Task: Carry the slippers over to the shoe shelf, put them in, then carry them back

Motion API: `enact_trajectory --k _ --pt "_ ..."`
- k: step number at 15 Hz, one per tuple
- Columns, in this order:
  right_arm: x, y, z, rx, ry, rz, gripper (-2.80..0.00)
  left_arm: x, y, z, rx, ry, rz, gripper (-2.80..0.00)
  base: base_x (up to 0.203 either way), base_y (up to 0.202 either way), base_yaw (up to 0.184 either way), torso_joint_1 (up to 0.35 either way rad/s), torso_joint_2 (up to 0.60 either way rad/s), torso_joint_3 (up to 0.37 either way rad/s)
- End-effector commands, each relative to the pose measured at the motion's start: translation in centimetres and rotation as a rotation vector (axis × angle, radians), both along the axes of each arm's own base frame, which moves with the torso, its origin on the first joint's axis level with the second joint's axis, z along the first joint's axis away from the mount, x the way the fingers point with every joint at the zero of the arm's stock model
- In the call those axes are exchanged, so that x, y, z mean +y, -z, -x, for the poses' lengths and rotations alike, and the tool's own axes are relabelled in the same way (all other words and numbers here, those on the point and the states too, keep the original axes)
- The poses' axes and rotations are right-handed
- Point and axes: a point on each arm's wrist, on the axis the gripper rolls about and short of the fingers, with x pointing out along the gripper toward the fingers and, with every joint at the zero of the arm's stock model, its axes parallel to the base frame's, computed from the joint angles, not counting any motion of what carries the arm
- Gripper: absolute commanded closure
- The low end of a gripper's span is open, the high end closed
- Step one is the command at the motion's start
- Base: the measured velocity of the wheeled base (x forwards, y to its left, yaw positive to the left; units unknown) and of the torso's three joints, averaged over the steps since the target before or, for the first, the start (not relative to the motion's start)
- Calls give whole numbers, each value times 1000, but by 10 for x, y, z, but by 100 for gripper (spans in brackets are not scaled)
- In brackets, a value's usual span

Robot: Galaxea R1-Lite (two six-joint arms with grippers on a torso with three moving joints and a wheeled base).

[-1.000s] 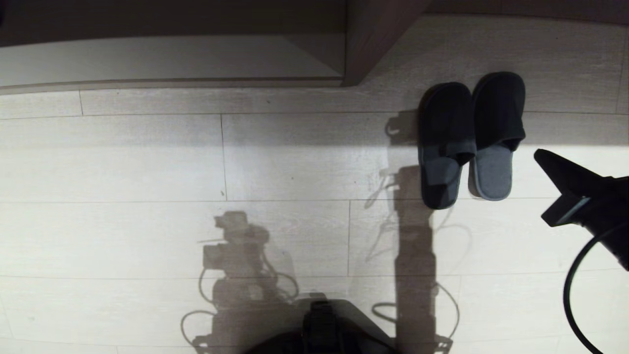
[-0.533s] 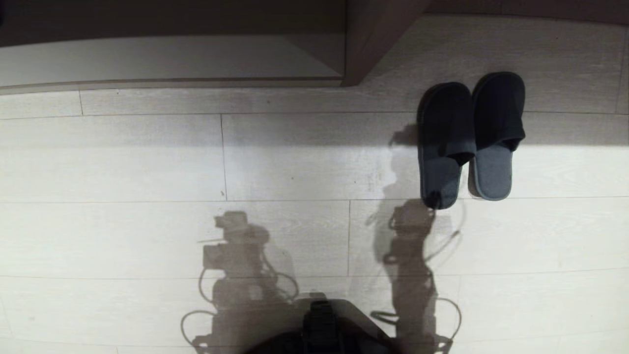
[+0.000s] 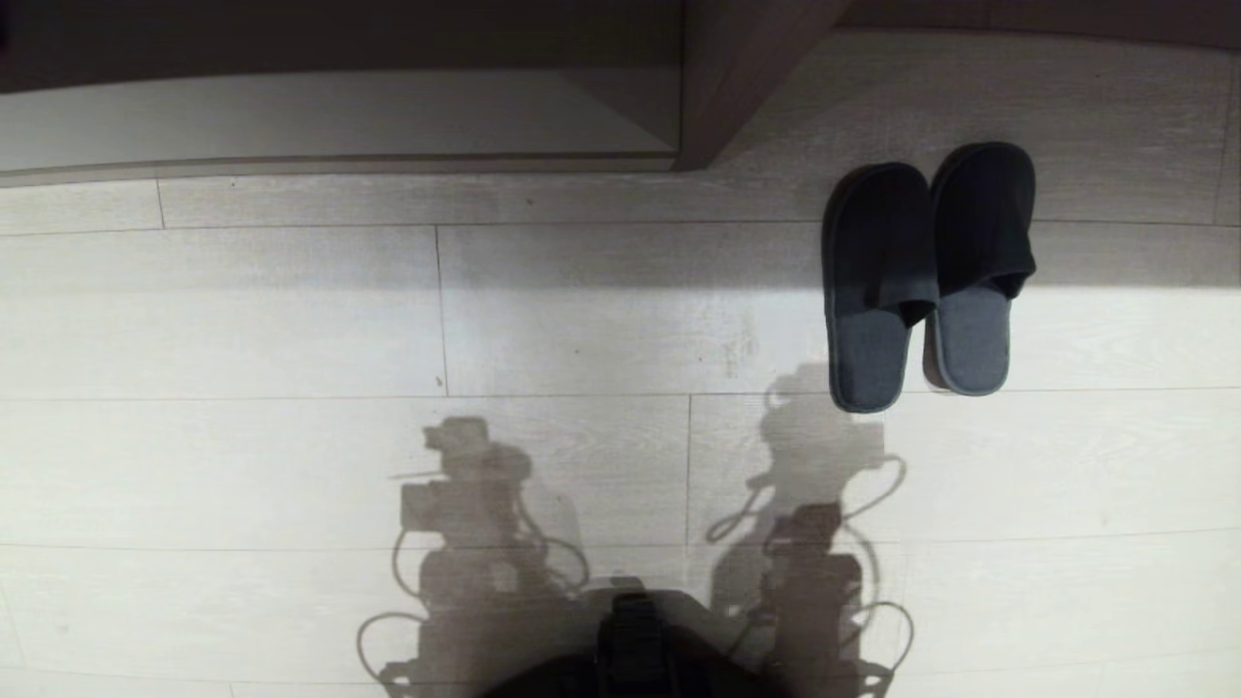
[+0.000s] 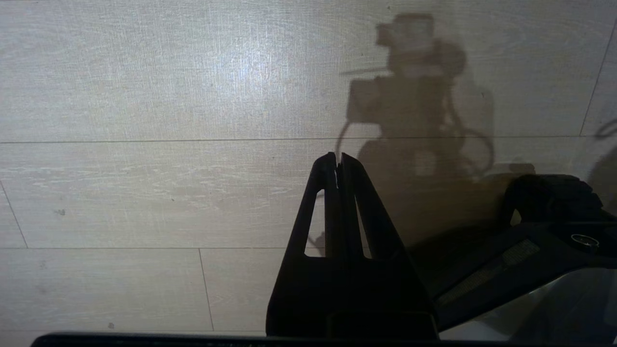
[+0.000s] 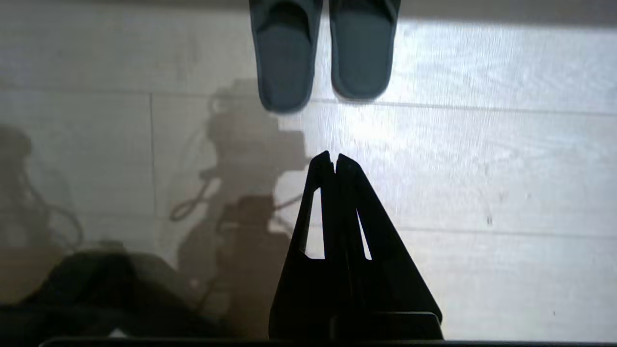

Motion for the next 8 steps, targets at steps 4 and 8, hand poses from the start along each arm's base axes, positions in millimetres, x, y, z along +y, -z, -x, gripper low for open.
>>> enact_trajectory --k 4,8 --pt "0 38 15 141 6 45 0 0 0 0 0 -1 2 0 0 0 0 0 0 0" --pt "0 39 15 148 -2 74 0 0 0 0 0 -1 2 0 0 0 0 1 4 26"
